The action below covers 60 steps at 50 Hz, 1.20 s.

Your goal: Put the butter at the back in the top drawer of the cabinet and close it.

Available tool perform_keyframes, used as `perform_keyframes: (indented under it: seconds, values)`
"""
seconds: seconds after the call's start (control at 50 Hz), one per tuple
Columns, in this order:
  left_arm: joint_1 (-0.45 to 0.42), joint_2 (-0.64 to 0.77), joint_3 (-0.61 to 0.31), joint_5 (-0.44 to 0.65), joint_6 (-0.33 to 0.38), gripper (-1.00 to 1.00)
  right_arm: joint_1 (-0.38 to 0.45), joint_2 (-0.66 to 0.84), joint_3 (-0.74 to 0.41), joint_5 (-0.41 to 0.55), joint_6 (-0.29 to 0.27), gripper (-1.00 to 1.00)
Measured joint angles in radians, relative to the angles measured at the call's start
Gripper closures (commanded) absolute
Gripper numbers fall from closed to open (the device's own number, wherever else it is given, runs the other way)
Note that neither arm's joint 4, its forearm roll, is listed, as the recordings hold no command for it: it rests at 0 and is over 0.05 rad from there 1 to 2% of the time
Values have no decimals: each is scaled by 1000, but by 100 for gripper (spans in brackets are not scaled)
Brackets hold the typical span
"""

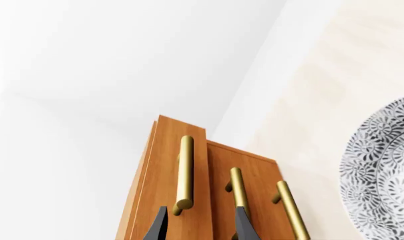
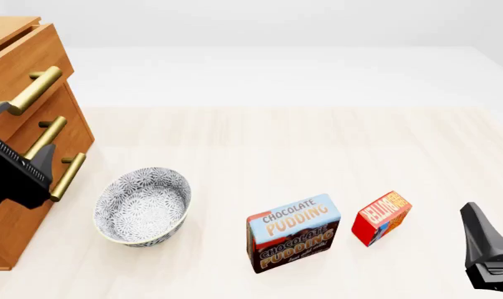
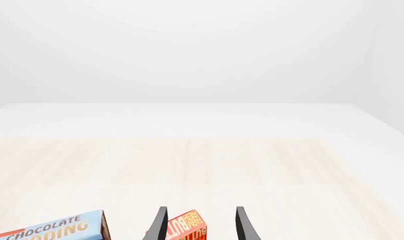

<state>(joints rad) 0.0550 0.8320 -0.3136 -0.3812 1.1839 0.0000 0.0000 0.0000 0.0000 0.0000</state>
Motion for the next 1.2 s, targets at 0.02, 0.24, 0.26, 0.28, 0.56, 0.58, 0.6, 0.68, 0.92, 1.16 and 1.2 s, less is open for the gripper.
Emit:
perform_keyframes:
  seconds: [0.02, 0.24, 0.26, 0.28, 0.56, 0.58, 0.6, 0.68, 0.92, 1.16, 1.2]
  values:
    - [1, 3, -1, -2, 1, -100, 0, 0, 0, 0, 0, -100]
    - [13, 44, -12, -30, 8, -100, 0, 0, 0, 0, 0, -100]
    - [14, 47, -13, -32, 8, -100, 0, 0, 0, 0, 0, -100]
    - [14, 50, -14, -34, 8, -100, 0, 0, 0, 0, 0, -100]
    - [25, 85, -29, -52, 14, -100, 0, 0, 0, 0, 0, -100]
    - [26, 87, -29, -53, 15, -100, 0, 0, 0, 0, 0, -100]
    - [28, 89, -30, -54, 15, -100, 0, 0, 0, 0, 0, -100]
    - [33, 99, -34, -59, 17, -100, 0, 0, 0, 0, 0, -100]
    - [48, 126, -46, -69, 23, -100, 0, 0, 0, 0, 0, -100]
    - [62, 156, -57, -81, 28, -100, 0, 0, 0, 0, 0, -100]
    - [64, 161, -59, -84, 28, -100, 0, 0, 0, 0, 0, -100]
